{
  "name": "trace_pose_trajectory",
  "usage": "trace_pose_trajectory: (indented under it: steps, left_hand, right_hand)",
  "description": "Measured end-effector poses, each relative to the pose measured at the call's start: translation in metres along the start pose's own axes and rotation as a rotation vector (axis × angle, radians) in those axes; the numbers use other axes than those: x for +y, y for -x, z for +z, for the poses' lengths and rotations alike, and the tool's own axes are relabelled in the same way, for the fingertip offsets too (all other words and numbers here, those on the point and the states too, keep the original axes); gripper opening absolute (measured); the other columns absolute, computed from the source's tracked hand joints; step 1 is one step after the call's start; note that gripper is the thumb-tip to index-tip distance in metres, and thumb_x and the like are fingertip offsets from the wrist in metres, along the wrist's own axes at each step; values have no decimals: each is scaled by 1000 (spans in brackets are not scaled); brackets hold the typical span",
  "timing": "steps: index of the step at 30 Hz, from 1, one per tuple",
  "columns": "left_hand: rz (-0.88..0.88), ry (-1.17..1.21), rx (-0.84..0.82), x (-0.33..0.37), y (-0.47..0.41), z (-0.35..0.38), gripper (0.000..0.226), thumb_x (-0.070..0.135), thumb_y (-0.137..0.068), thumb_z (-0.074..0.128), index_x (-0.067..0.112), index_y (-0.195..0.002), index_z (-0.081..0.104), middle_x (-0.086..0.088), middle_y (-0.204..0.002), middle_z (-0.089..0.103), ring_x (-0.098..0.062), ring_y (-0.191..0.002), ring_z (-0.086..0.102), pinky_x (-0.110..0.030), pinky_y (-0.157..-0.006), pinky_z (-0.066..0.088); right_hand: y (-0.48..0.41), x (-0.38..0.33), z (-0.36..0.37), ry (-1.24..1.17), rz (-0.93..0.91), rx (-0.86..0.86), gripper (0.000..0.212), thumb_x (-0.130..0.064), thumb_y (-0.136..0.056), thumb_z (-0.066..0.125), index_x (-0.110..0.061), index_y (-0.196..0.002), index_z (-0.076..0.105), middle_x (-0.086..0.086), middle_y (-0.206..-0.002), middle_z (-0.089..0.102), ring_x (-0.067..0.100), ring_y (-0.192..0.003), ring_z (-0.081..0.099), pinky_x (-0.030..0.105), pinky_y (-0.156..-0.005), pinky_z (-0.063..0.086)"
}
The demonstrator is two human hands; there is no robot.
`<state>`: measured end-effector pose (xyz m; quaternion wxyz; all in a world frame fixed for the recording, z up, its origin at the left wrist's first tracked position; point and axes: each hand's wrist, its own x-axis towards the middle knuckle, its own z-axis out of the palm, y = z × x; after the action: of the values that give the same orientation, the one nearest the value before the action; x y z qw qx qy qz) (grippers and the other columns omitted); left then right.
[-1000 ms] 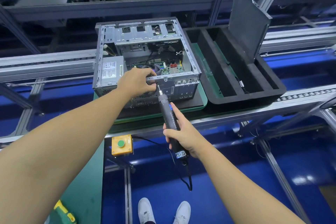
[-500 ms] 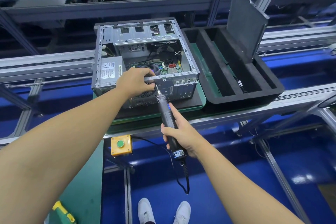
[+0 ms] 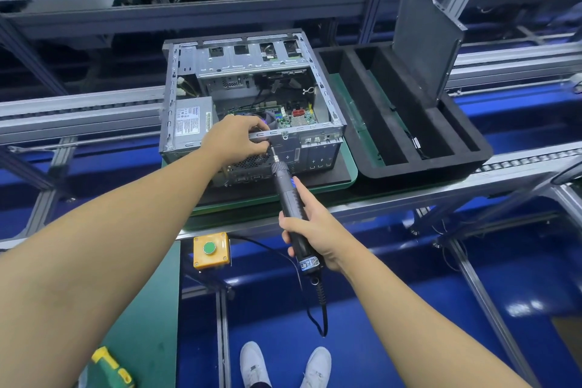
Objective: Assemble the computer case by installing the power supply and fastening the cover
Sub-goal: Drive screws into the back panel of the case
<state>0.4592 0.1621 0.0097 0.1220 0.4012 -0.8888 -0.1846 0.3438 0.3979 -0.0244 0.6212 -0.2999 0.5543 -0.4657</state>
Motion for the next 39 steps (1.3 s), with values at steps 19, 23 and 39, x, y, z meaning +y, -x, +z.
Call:
trace_pose_trajectory:
  steps: [19,23,39]
  left_hand:
    - [3,-36,-32,1,1,-1,35,33,-76,68,36,-110,66,15,-74,62,-9,-67,59,-26,-59,42]
    - [-5,-13,-40,0,0,-1,36,34,-76,69,36,-112,66,11,-80,66,-13,-69,62,-31,-65,53]
    - [-16,33,-8,2,2,-2,31,31,-75,72,36,-106,69,20,-73,58,-3,-61,55,-25,-57,39]
  right_hand:
    - [-7,0,4,29,28,26,93,-21,-87,72,-61,-154,21,8,-85,67,26,-72,60,40,-65,56]
    - [-7,-2,3,30,20,33,95,-21,-84,73,-58,-155,21,8,-89,67,23,-70,61,39,-63,56]
    - [-7,-1,7,6,26,36,99,-19,-82,74,-54,-158,21,4,-84,68,23,-71,62,37,-61,56]
